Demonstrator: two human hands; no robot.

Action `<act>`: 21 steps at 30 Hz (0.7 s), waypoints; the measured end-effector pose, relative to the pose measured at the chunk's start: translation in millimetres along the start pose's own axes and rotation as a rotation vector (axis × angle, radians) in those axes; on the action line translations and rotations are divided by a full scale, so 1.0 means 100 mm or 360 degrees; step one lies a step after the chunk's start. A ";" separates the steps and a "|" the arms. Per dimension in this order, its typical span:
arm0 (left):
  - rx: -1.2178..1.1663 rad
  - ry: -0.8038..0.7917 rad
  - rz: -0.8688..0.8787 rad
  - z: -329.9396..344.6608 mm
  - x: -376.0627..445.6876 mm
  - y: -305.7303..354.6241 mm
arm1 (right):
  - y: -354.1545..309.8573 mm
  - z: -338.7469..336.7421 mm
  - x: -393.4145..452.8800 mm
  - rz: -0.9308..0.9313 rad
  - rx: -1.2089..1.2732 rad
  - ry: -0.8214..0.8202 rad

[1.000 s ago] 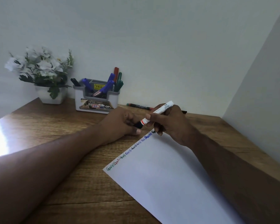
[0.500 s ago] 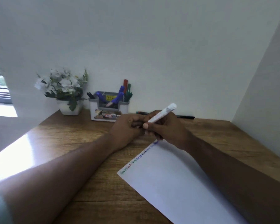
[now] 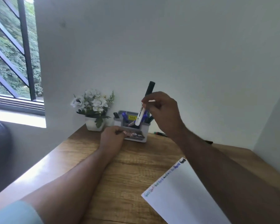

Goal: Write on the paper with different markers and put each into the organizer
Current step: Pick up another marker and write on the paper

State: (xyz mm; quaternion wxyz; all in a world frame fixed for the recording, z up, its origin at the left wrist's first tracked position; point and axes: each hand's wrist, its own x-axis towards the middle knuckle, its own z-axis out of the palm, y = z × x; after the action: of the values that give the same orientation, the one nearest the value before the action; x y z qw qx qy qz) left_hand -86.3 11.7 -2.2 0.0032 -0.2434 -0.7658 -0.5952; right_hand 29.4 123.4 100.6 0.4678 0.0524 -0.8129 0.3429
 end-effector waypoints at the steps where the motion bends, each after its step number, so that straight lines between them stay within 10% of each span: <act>1: -0.0038 0.0008 -0.0038 0.01 0.02 -0.02 | 0.00 0.07 0.07 -0.0036 -0.0048 0.0018; 21: 0.0230 -0.0043 0.0049 0.14 0.11 -0.02 | 0.65 0.28 0.22 0.0436 -0.1288 -0.0521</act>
State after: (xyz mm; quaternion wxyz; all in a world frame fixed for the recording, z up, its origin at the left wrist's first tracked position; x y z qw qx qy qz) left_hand -92.4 27.8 -4.9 0.0197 -0.2624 -0.8030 -0.5348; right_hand -29.9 160.9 75.8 0.2663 -0.1891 -0.9441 0.0437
